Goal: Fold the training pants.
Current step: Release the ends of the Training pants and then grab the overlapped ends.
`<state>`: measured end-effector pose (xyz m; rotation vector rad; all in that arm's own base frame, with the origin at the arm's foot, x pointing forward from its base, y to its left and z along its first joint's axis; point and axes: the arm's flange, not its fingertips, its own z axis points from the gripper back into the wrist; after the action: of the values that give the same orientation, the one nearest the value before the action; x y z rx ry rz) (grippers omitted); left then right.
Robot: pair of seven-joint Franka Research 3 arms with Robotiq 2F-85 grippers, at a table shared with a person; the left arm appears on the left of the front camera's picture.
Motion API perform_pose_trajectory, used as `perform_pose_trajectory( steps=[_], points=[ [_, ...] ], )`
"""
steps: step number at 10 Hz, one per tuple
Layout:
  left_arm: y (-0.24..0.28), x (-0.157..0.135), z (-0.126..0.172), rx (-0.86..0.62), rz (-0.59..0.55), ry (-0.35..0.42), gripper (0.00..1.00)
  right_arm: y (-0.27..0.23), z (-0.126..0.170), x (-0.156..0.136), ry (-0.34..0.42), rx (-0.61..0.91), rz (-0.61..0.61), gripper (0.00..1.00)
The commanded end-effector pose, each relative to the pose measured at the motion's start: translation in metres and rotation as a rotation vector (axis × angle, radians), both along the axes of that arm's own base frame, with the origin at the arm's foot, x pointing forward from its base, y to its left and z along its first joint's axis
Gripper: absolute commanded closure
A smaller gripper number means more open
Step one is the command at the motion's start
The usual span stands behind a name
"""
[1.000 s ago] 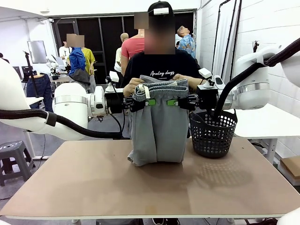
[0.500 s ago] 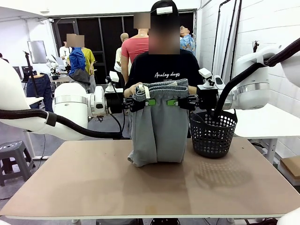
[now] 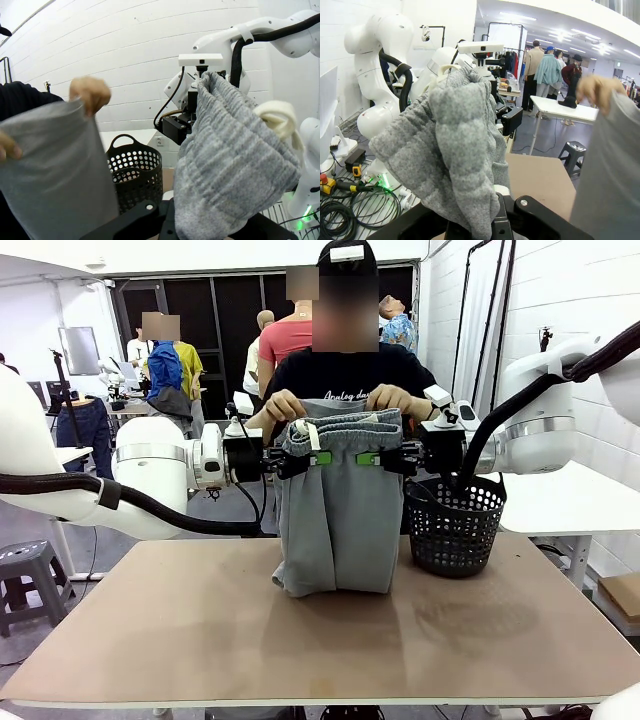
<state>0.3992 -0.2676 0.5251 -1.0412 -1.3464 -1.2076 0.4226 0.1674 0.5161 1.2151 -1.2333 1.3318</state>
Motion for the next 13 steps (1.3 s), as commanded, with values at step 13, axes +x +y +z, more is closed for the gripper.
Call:
perform_pose_trajectory(
  steps=[13],
  points=[
    [-0.0009, -0.0033, 0.0027, 0.001, 0.003, -0.006, 1.00, 0.0001, 0.0001, -0.0045, -0.008, 0.029, -0.003, 1.00]
  ],
)
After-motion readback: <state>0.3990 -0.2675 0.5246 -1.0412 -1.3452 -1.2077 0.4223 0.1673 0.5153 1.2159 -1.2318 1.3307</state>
